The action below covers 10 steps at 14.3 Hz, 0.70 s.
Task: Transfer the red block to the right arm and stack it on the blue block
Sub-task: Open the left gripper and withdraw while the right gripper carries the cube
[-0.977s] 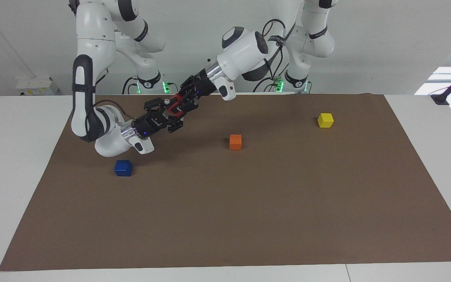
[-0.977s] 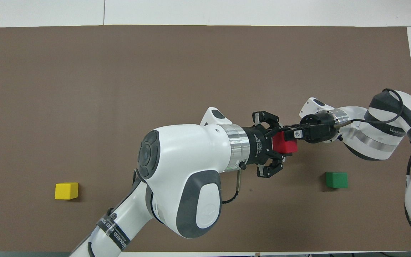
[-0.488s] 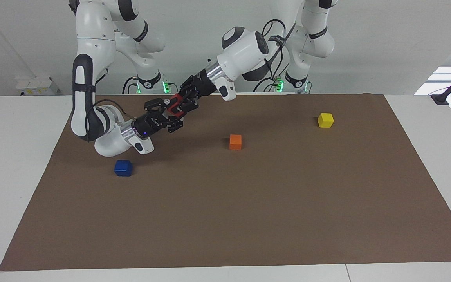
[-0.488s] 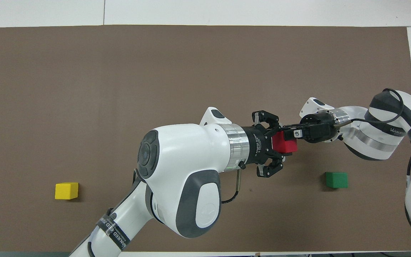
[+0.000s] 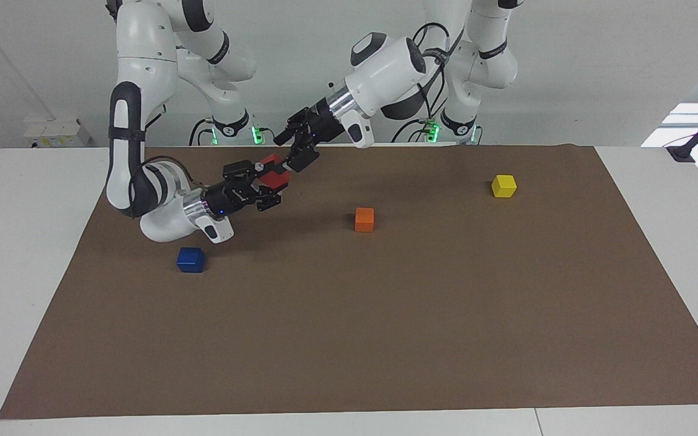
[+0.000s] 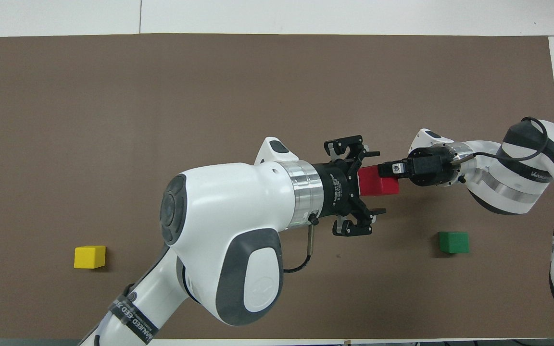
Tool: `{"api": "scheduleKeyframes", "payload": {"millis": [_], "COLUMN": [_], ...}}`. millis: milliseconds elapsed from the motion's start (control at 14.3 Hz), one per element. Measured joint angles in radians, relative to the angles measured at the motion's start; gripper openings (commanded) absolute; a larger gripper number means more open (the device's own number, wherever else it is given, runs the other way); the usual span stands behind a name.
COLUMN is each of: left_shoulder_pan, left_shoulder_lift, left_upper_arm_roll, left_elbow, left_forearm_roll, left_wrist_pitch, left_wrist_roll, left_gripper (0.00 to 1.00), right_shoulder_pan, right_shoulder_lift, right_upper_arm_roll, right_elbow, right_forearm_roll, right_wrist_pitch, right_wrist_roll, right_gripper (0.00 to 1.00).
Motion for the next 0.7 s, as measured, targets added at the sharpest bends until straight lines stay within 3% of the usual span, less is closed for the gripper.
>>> {"api": "scheduleKeyframes", "payload": {"millis": [279, 488, 698], "left_shoulder_pan": [0.148, 0.267, 0.409], "left_shoulder_lift": [-0.103, -0.123, -0.124], "left_upper_arm_roll": [0.008, 0.013, 0.016], "left_elbow": [-0.039, -0.068, -0.109], "left_forearm_roll": [0.005, 0.029, 0.083], "left_wrist_pitch": [-0.147, -0.169, -0.167], "left_wrist_roll": [0.000, 0.000, 0.001], "left_gripper": [1.00, 1.00, 1.00], "right_shoulder_pan": [-0.011, -0.057, -0.078], "right_shoulder_lift": [-0.040, -0.095, -0.167], "right_upper_arm_roll": [-0.010, -0.016, -0.017], "right_elbow": [0.082, 0.179, 0.288], "right_forearm_roll": [-0.072, -0.236, -0.495], "right_wrist_pitch": [0.181, 0.331, 0.441], "right_wrist_roll": [0.150, 0.342, 0.576], "right_gripper": [0.00, 0.00, 0.00]}}
